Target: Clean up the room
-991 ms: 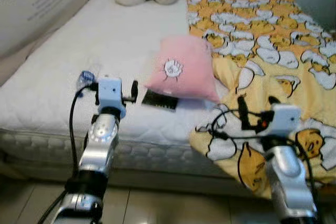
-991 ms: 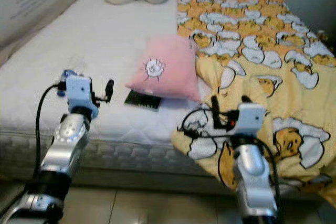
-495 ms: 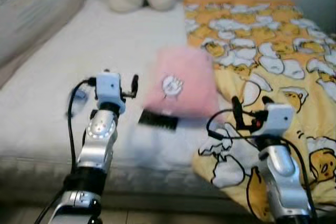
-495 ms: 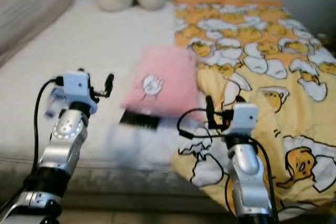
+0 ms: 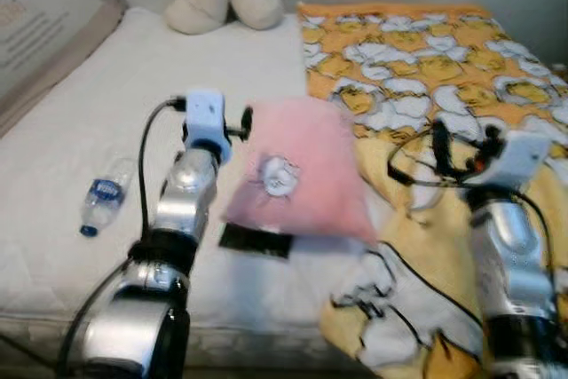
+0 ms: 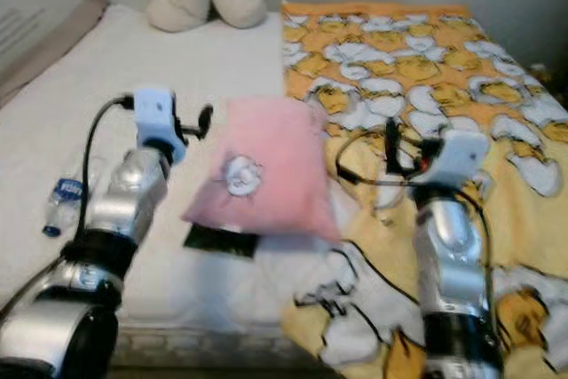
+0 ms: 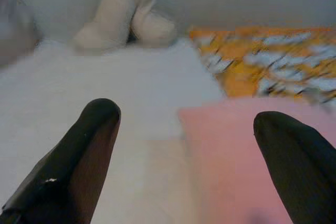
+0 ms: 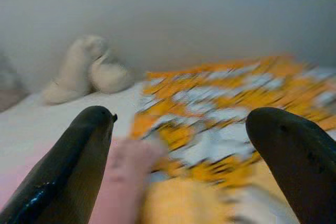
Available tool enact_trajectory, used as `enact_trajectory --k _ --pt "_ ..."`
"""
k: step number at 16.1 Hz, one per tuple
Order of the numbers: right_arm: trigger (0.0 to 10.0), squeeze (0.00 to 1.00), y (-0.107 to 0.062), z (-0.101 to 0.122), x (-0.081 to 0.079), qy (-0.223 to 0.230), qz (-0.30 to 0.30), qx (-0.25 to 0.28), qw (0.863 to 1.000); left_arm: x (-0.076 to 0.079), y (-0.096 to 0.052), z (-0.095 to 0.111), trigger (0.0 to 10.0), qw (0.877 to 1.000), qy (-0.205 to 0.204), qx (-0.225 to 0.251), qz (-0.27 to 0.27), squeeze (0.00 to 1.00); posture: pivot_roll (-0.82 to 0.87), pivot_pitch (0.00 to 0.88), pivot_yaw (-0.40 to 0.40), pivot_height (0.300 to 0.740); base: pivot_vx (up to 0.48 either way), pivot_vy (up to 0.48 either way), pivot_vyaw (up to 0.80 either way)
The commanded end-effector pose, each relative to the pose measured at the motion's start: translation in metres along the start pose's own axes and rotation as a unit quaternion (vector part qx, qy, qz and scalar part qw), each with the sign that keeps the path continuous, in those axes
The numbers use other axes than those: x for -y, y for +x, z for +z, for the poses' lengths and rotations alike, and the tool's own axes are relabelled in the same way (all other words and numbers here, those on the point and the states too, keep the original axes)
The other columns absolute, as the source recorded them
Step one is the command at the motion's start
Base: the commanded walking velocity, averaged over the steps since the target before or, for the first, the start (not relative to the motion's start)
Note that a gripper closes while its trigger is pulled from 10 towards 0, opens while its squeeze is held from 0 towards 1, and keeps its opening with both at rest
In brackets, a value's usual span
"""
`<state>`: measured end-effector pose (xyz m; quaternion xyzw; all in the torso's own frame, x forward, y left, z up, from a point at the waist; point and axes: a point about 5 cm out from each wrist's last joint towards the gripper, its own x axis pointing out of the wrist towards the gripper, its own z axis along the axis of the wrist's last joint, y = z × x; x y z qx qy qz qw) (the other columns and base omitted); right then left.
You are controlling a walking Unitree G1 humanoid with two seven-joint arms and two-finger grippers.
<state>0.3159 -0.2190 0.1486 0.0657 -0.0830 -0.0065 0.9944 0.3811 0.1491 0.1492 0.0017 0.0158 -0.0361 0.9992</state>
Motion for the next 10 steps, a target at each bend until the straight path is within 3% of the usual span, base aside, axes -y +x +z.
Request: enact_trajectory --k 1,2,3,6,7,8,10 --pt "10.0 0.00 0.003 -0.008 0.005 0.028 -0.002 -0.028 0.999 0.000 0.004 -0.003 10.0 0.999 -0.032 -0.025 -0.008 0.00 -0.15 0.000 0.036 0.740 0.000 0.000 0.00" --pt "10.0 0.00 0.016 -0.019 0.003 0.113 0.008 -0.073 0.991 -0.001 0.011 -0.004 10.0 0.993 -0.099 -0.063 -0.025 0.00 -0.14 0.000 0.037 0.740 0.000 0.000 0.00" --pt "10.0 0.00 0.018 -0.030 0.007 0.169 -0.009 -0.104 0.980 -0.001 0.012 -0.012 10.0 0.987 -0.130 -0.093 -0.034 0.00 -0.13 0.051 0.025 0.740 0.000 0.000 0.00" --pt "10.0 0.00 0.015 -0.045 0.012 0.213 -0.031 -0.133 0.968 -0.006 0.010 -0.020 10.0 0.979 -0.162 -0.118 -0.030 0.00 -0.14 0.119 0.024 0.740 0.000 0.000 0.00" --pt "10.0 0.00 0.012 -0.054 0.016 0.244 -0.042 -0.150 0.957 0.000 0.012 -0.018 10.0 0.972 -0.198 -0.114 -0.049 0.00 -0.15 0.150 0.022 0.740 0.000 0.000 0.00" --pt "10.0 0.00 0.012 -0.055 0.017 0.254 -0.041 -0.152 0.954 0.003 0.013 -0.017 10.0 0.970 -0.208 -0.112 -0.059 0.00 -0.15 0.156 0.021 0.740 0.000 0.000 0.00" --pt "10.0 0.00 0.017 -0.052 0.009 0.296 -0.019 -0.151 0.943 0.022 0.014 -0.015 10.0 0.957 -0.249 -0.115 -0.095 0.00 -0.16 0.164 0.011 0.740 0.000 0.000 0.00"
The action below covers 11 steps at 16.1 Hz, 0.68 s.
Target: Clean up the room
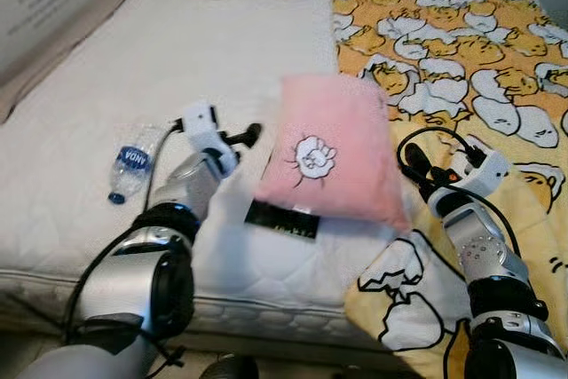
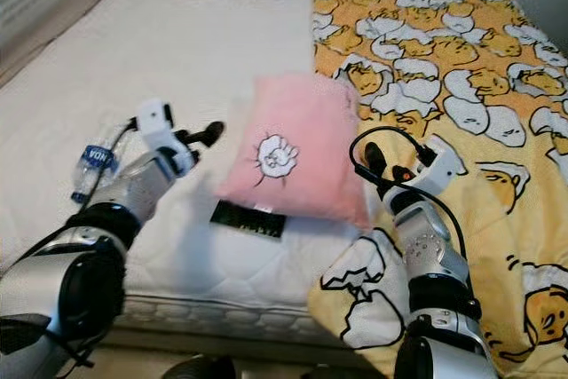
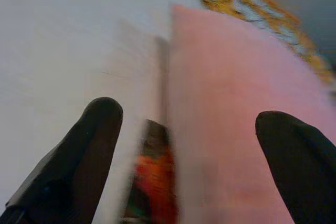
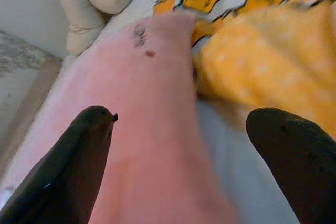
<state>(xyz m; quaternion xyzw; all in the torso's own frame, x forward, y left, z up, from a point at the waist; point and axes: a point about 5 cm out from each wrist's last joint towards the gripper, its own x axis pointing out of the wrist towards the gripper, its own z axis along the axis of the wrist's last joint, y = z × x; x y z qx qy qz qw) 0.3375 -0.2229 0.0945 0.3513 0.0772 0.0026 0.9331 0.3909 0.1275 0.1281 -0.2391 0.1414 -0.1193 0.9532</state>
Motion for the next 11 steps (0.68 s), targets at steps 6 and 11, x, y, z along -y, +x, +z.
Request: enact_trajectory --k 6,11 --pt "10.0 0.00 0.012 -0.006 -0.013 0.020 0.035 -0.026 0.999 0.042 0.010 -0.017 10.0 0.996 -0.020 -0.021 -0.084 0.00 -0.17 0.169 -0.019 0.740 0.000 0.000 0.00" --pt "10.0 0.00 0.015 -0.016 -0.009 0.063 0.029 -0.052 0.996 0.056 0.010 -0.052 10.0 0.994 0.049 -0.073 -0.071 0.00 -0.19 0.164 -0.036 0.740 0.000 0.000 0.00"
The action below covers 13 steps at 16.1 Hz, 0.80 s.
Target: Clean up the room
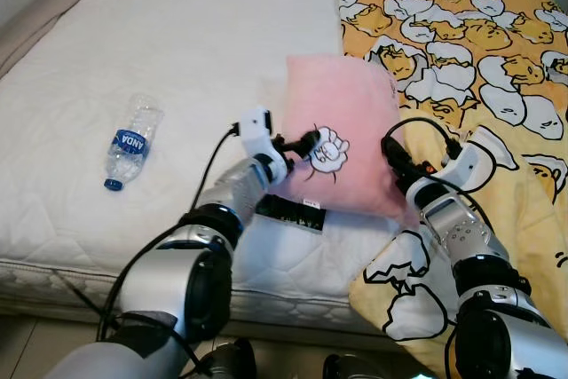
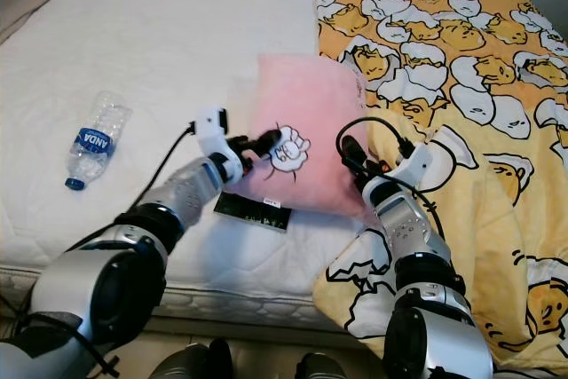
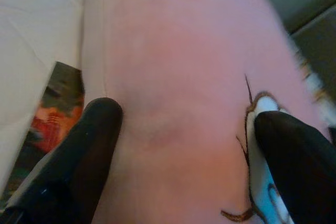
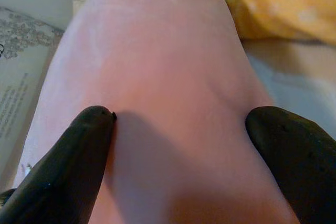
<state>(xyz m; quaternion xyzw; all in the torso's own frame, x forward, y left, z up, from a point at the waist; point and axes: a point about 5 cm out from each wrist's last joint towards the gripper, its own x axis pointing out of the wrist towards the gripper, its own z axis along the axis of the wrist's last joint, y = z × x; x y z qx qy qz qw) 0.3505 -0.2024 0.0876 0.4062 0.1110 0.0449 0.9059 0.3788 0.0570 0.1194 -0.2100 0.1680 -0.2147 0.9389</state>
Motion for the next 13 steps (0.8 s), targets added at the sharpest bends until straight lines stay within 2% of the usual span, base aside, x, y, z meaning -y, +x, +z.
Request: enact_trajectory --k 1,2,3,4,5,6,7,9,13 --pt "10.0 0.00 -0.001 0.000 0.003 0.006 -0.004 -0.005 1.000 0.004 0.000 -0.018 10.0 0.999 0.012 -0.032 0.008 0.00 -0.19 0.160 -0.040 0.740 0.000 0.000 0.00" --pt "10.0 0.00 -0.001 0.000 0.005 -0.001 -0.008 -0.008 1.000 0.012 0.002 -0.026 10.0 0.999 -0.001 -0.042 0.002 0.00 -0.21 0.156 -0.044 0.740 0.000 0.000 0.00" --pt "10.0 0.00 -0.001 0.000 0.005 -0.002 -0.008 -0.008 1.000 0.013 0.002 -0.027 10.0 0.999 -0.003 -0.044 0.000 0.00 -0.21 0.156 -0.044 0.740 0.000 0.000 0.00" --pt "0.0 0.00 -0.001 0.001 0.005 -0.004 -0.007 -0.004 1.000 0.019 0.004 -0.030 2.2 0.999 -0.013 -0.047 -0.012 0.00 -0.21 0.152 -0.041 0.740 0.000 0.000 0.00" --pt "0.0 0.00 -0.002 0.001 0.004 -0.001 0.001 -0.003 1.000 0.022 0.004 -0.029 0.0 0.999 -0.025 -0.040 -0.026 0.00 -0.21 0.152 -0.041 0.740 0.000 0.000 0.00" --pt "0.0 0.00 -0.001 -0.001 0.004 -0.001 0.001 -0.005 1.000 0.021 0.004 -0.028 0.0 0.998 -0.039 -0.036 -0.024 0.00 -0.20 0.153 -0.039 0.740 0.000 0.000 0.00" --pt "0.0 0.00 0.000 -0.003 0.003 0.000 0.003 -0.008 1.000 0.021 0.004 -0.025 0.0 0.997 -0.074 -0.024 -0.028 0.00 -0.20 0.154 -0.036 0.740 0.000 0.000 0.00" --pt "0.0 0.00 -0.004 -0.006 0.004 -0.004 0.012 -0.016 1.000 0.017 0.003 -0.021 0.0 0.994 -0.102 -0.004 -0.039 0.00 -0.20 0.160 -0.033 0.740 0.000 0.000 0.00" --pt "0.0 0.00 -0.010 -0.007 0.009 -0.007 0.011 -0.017 1.000 0.017 0.001 -0.025 0.0 0.994 -0.093 0.000 -0.061 0.00 -0.20 0.160 -0.036 0.740 0.000 0.000 0.00"
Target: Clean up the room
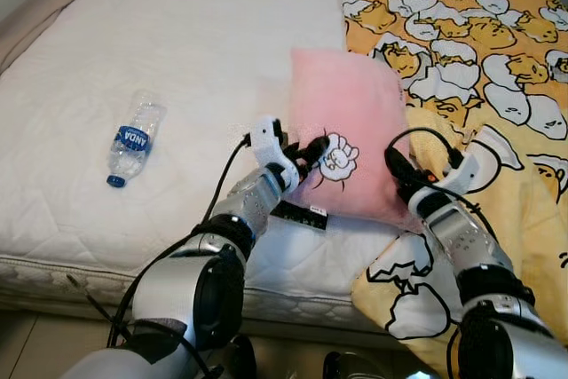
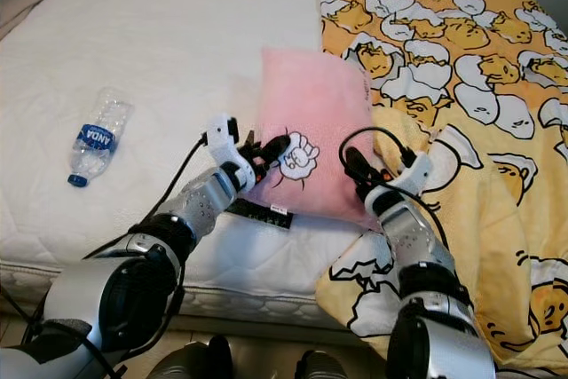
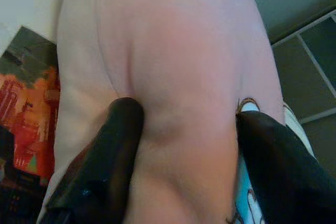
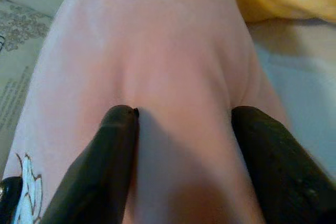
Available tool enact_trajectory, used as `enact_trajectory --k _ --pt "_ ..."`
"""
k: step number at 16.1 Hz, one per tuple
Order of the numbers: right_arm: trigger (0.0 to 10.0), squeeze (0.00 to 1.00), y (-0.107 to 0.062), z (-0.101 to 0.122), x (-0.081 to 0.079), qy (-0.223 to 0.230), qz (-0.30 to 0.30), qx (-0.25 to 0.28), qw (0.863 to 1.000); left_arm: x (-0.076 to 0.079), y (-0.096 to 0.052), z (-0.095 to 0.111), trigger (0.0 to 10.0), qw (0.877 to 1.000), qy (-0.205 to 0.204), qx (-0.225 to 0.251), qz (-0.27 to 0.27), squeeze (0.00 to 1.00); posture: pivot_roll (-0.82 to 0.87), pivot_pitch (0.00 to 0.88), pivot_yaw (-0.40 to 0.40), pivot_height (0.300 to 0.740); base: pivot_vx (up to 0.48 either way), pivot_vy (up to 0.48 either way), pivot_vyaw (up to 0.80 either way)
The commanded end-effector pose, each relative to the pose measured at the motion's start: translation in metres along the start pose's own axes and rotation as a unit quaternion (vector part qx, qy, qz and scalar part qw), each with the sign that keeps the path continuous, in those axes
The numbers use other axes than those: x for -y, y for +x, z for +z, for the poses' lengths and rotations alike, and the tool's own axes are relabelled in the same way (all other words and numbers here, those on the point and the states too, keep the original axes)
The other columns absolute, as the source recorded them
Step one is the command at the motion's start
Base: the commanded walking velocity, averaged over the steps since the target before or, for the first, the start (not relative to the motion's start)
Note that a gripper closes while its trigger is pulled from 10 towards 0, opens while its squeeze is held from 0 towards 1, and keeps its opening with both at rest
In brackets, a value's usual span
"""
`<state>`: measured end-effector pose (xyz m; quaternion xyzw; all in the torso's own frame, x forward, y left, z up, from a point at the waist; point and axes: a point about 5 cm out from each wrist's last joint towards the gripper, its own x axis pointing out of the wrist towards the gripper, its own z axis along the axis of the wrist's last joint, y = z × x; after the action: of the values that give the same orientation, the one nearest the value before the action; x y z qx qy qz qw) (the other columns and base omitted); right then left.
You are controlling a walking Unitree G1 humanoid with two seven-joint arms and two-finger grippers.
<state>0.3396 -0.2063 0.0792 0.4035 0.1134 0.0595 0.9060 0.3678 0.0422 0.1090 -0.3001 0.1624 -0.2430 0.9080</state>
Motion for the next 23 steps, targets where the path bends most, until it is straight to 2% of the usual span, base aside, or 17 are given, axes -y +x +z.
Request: enact_trajectory --k 1,5,6,8,12,14,16,17,19,20,21,22,23 --pt "0.0 0.00 -0.002 -0.006 0.000 -0.002 0.003 -0.013 1.000 0.004 0.000 -0.014 0.0 1.000 0.008 -0.028 -0.012 0.00 -0.20 0.160 -0.039 0.740 0.000 0.000 0.00" --pt "0.0 0.00 -0.007 -0.013 0.000 -0.005 0.011 -0.025 1.000 0.004 -0.001 -0.030 0.0 0.994 0.072 -0.079 -0.010 0.00 -0.20 0.163 -0.033 0.740 0.000 0.000 0.00" --pt "0.0 0.00 -0.008 -0.014 0.000 -0.005 0.011 -0.025 1.000 0.003 -0.002 -0.030 0.0 0.994 0.070 -0.080 -0.008 0.00 -0.20 0.160 -0.030 0.740 0.000 0.000 0.00" --pt "0.0 0.00 -0.010 -0.017 -0.002 -0.002 0.018 -0.026 1.000 0.008 0.000 -0.027 0.0 0.997 0.036 -0.062 -0.029 0.00 -0.19 0.157 -0.023 0.740 0.000 0.000 0.00" --pt "0.0 0.00 -0.012 -0.022 -0.002 -0.013 0.011 -0.023 1.000 0.011 0.002 -0.014 0.0 0.999 0.019 -0.026 -0.034 0.00 -0.19 0.156 -0.017 0.740 0.000 0.000 0.00" --pt "0.0 0.00 -0.012 -0.019 -0.002 -0.003 0.006 -0.007 1.000 0.010 0.002 -0.010 0.0 0.999 0.013 -0.015 -0.038 0.00 -0.18 0.144 -0.019 0.740 0.000 0.000 0.00" --pt "0.0 0.00 -0.007 -0.013 -0.003 -0.011 0.002 0.009 1.000 0.016 0.005 -0.004 0.0 0.999 -0.003 0.006 -0.045 0.00 -0.16 0.090 -0.026 0.740 0.000 0.000 0.00" --pt "0.0 0.00 -0.003 -0.005 -0.010 -0.020 0.010 0.023 0.999 0.020 0.006 -0.001 0.0 0.998 0.007 0.011 -0.057 0.00 -0.15 0.058 -0.027 0.740 0.000 0.000 0.00" --pt "0.0 0.00 0.008 0.020 -0.035 -0.042 0.050 0.064 0.996 0.022 0.007 0.019 0.0 0.996 0.036 0.035 -0.079 0.00 -0.12 0.000 -0.028 0.740 0.000 0.000 0.00" --pt "0.0 0.00 0.012 0.028 -0.042 -0.044 0.059 0.077 0.994 0.021 0.006 0.027 0.0 0.994 0.047 0.046 -0.083 0.00 -0.12 0.000 -0.026 0.740 0.000 0.000 0.00" --pt "0.0 0.00 0.017 0.041 -0.055 -0.050 0.078 0.097 0.991 0.019 0.004 0.043 0.0 0.992 0.066 0.068 -0.087 0.00 -0.11 0.000 -0.025 0.740 0.000 0.000 0.00" --pt "0.0 0.00 0.025 0.057 -0.073 -0.058 0.098 0.123 0.986 0.016 0.000 0.069 0.0 0.986 0.102 0.099 -0.090 0.00 -0.10 0.000 -0.016 0.740 0.000 0.000 0.00" --pt "0.0 0.00 0.026 0.059 -0.075 -0.060 0.100 0.126 0.985 0.016 -0.001 0.073 0.0 0.985 0.107 0.103 -0.089 0.00 -0.10 0.000 -0.016 0.740 0.000 0.000 0.00"
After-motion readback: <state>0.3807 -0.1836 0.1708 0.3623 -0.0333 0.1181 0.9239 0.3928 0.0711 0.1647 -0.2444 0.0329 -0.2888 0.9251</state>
